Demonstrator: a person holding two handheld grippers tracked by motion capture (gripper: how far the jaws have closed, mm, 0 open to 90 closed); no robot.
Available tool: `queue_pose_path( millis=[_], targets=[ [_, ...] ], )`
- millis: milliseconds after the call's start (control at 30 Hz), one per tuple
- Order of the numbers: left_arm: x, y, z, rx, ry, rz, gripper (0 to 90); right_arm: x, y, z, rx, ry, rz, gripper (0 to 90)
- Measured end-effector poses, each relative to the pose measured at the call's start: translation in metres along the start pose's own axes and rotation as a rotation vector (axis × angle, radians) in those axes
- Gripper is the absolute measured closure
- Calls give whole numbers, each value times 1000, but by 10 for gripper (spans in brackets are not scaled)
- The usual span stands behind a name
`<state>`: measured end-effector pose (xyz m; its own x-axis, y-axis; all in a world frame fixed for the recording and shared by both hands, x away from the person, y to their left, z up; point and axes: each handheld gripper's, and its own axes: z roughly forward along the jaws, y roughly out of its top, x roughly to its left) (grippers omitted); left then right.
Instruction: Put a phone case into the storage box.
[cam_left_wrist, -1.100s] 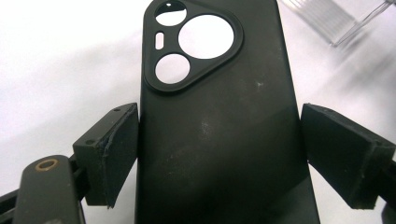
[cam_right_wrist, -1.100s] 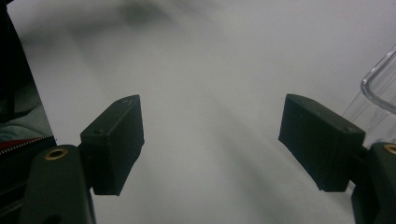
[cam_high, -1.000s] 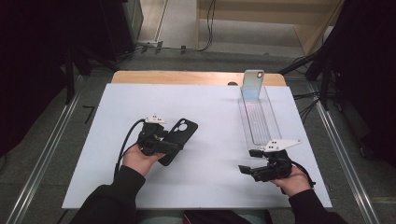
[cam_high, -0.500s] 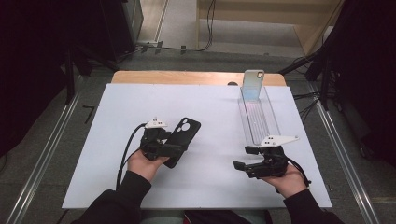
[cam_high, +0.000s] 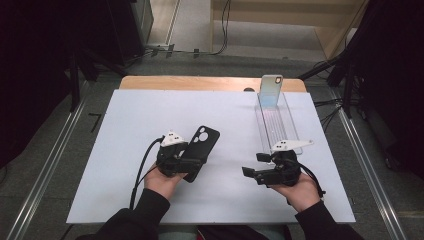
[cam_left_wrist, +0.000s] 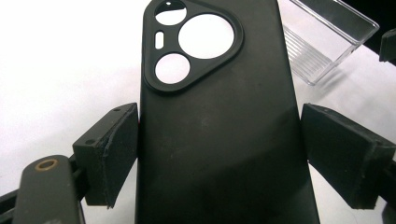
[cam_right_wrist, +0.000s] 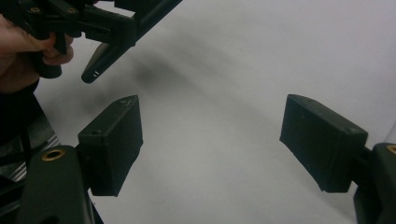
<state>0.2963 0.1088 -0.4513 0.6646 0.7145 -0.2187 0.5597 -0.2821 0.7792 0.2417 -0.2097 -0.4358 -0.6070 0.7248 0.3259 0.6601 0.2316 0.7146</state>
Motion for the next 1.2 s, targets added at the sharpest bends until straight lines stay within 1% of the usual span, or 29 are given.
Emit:
queue_pose_path(
  millis=[67, 100, 200, 267, 367, 533, 633, 733, 800, 900, 1033, 1067, 1200],
  targets=[
    [0, -1, 0, -20, 1, 3, 141, 1, 2, 1, -4, 0, 11, 193],
    [0, -1, 1, -24, 6, 0, 141, 2, 3, 2, -8, -2, 19, 193],
    [-2, -3, 1, -39, 24, 10, 141, 4, 7, 5, -11, -7, 36, 195],
    [-3, -4, 1, -56, 34, 10, 141, 5, 10, 6, -19, -9, 40, 197],
    [-6, -7, 2, -86, 43, 23, 141, 7, 15, 8, -33, -7, 51, 198],
    [-11, -13, 5, -103, 61, 33, 141, 10, 23, 12, -55, 1, 60, 200],
    [-15, -16, 7, -121, 53, 31, 141, 10, 28, 14, -71, 13, 74, 202],
    [-19, -18, 9, -136, 55, 33, 141, 10, 31, 15, -81, 16, 83, 203],
    [-22, -21, 10, -155, 56, 36, 141, 11, 34, 17, -88, 19, 89, 204],
    [-26, -24, 11, -187, 62, 51, 140, 12, 38, 18, -99, 27, 99, 204],
    [-28, -27, 12, -219, 63, 56, 141, 12, 42, 21, -121, 36, 117, 204],
    [-29, -27, 12, -227, 67, 67, 141, 12, 43, 22, -122, 35, 119, 204],
    [-34, -29, 12, -238, 80, 82, 141, 11, 47, 26, -130, 45, 138, 210]
  ],
)
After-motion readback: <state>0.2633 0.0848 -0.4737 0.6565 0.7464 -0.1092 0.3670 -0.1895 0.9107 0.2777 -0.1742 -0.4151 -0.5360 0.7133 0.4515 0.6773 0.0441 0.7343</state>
